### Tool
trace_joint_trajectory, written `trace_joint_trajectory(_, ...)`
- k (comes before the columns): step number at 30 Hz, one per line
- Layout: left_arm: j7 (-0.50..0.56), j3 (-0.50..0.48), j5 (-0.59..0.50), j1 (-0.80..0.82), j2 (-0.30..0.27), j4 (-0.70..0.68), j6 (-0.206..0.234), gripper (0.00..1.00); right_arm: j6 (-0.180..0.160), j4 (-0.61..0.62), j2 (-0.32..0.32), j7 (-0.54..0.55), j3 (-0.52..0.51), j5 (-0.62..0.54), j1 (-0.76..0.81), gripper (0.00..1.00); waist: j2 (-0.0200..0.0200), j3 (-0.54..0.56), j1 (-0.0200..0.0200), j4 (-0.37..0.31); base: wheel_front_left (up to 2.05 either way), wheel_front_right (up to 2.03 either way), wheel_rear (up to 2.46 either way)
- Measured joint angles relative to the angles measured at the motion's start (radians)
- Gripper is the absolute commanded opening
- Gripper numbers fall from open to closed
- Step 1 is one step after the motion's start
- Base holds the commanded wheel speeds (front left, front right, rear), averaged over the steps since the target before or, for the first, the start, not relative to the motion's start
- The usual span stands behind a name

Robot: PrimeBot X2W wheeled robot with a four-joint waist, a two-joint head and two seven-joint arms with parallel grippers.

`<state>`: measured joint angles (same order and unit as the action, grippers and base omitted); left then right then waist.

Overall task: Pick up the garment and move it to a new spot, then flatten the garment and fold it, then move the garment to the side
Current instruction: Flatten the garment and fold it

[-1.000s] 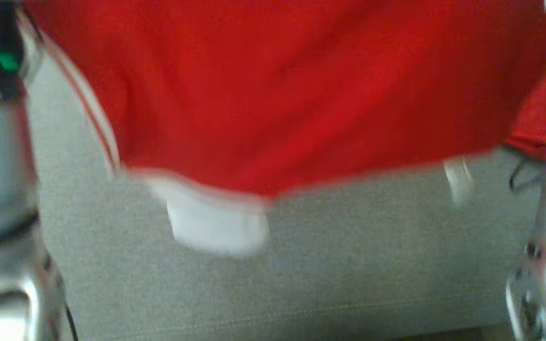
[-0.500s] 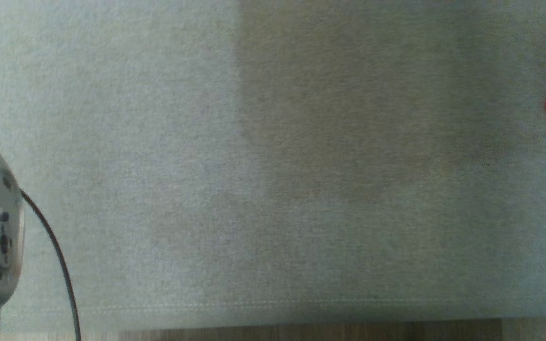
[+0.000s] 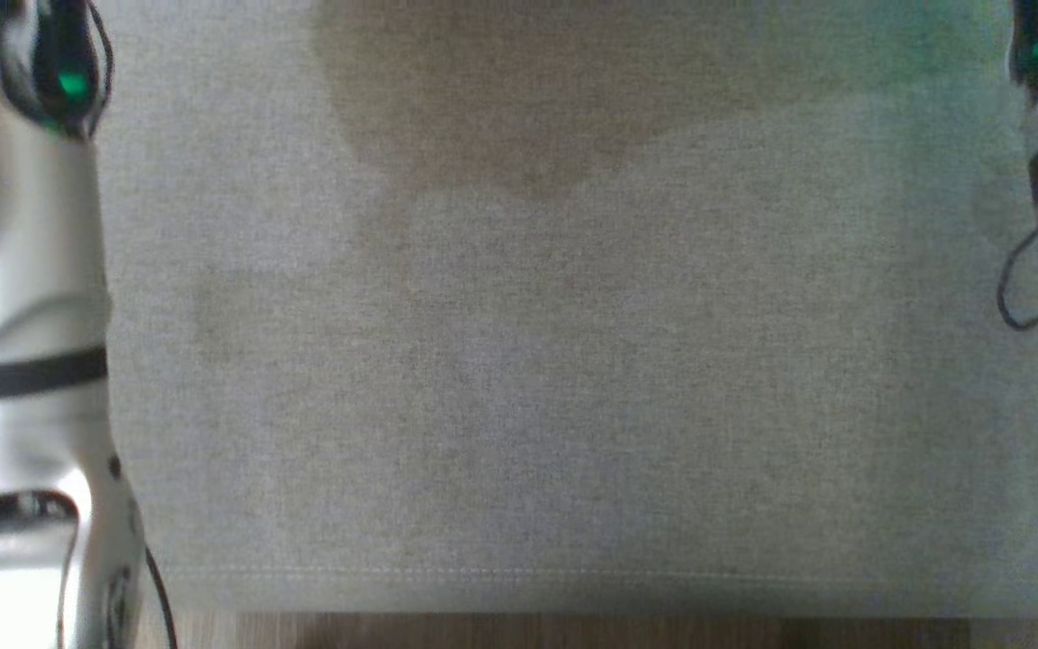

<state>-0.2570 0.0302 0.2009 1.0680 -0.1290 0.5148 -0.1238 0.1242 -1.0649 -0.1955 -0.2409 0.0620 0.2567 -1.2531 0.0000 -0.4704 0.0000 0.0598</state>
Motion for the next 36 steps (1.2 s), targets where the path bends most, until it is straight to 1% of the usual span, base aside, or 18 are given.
trace_joint_trajectory(5, 0.0, 0.027, -0.027, -0.136, -0.032, -0.048, -0.005, 0.0, 0.0, -0.007, -0.031, 0.01, 0.099, 0.079, 0.067, 0.0, 0.0, 0.045, 0.0, -0.004, 0.0, 0.0, 0.0)
trace_joint_trajectory(10, 0.0, 0.061, -0.032, -0.29, -0.057, -0.074, -0.009, 0.0, 0.0, 0.016, -0.072, 0.079, 0.206, 0.163, 0.169, 0.0, 0.0, 0.102, 0.0, -0.011, 0.0, 0.0, 0.0)
trace_joint_trajectory(15, 0.0, 0.128, -0.03, -0.43, -0.09, -0.09, -0.009, 0.0, 0.0, 0.047, -0.113, 0.17, 0.302, 0.239, 0.284, 0.0, 0.0, 0.164, -0.0001, -0.019, 0.0, 0.0, 0.0)
trace_joint_trajectory(22, 0.0, 0.245, 0.023, -0.601, -0.155, -0.065, -0.01, 0.0, 0.0, 0.105, -0.169, 0.281, 0.421, 0.316, 0.426, 0.0, 0.0001, 0.252, -0.0001, -0.027, 0.0, 0.0, 0.0)
trace_joint_trajectory(27, 0.001, 0.331, 0.065, -0.686, -0.203, -0.053, -0.01, 0.0, 0.0, 0.154, -0.21, 0.352, 0.484, 0.369, 0.511, 0.0, 0.0001, 0.311, -0.0001, -0.027, 0.0, 0.0, 0.0)
trace_joint_trajectory(29, 0.002, 0.349, 0.077, -0.702, -0.213, -0.054, -0.01, 0.0, 0.0, 0.165, -0.22, 0.368, 0.495, 0.379, 0.527, 0.0, 0.0001, 0.323, -0.0001, -0.027, 0.0, 0.0, 0.0)
trace_joint_trajectory(33, 0.033, 0.419, 0.113, -0.77, -0.253, -0.074, -0.01, 0.0, 0.0, 0.215, -0.261, 0.437, 0.543, 0.424, 0.594, 0.0, 0.0001, 0.367, -0.0001, -0.024, 0.0, 0.0, 0.0)
trace_joint_trajectory(36, 0.045, 0.445, 0.129, -0.818, -0.285, -0.104, -0.01, 0.0, 0.0, 0.261, -0.29, 0.496, 0.575, 0.468, 0.645, 0.0, 0.0001, 0.398, -0.0001, -0.022, 0.0, 0.0, 0.0)
